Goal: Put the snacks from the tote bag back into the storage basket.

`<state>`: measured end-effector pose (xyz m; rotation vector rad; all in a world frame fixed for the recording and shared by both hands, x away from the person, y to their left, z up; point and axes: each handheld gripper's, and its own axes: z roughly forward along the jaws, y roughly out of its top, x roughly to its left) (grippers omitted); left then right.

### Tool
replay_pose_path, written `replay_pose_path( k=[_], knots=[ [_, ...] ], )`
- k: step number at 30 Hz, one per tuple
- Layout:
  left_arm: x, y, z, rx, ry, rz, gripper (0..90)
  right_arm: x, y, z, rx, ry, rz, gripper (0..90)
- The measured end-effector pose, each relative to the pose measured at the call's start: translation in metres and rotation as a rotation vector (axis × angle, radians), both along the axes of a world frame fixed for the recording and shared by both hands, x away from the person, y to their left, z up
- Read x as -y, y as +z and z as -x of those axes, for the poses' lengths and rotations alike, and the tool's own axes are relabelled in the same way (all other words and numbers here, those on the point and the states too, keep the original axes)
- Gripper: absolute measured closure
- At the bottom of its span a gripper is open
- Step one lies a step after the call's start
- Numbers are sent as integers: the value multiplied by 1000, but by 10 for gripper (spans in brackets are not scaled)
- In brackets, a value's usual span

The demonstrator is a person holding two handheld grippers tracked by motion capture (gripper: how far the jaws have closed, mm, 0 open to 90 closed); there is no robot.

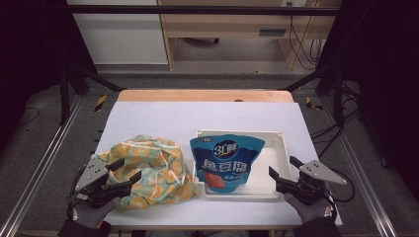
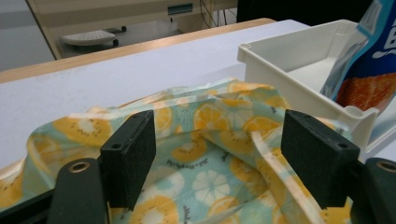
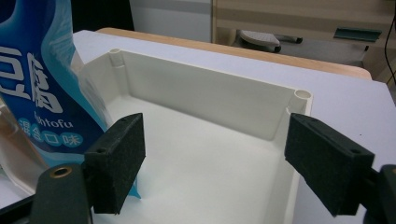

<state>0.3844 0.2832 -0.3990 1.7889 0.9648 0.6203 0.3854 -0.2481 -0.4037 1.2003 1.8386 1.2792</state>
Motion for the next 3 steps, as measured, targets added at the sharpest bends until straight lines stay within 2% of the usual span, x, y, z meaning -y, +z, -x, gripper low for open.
replay_pose_path(
  k=[3],
  knots=[
    [-4, -4, 0, -8, 14, 3, 266, -1, -1, 0, -3, -5, 3, 217]
  ],
)
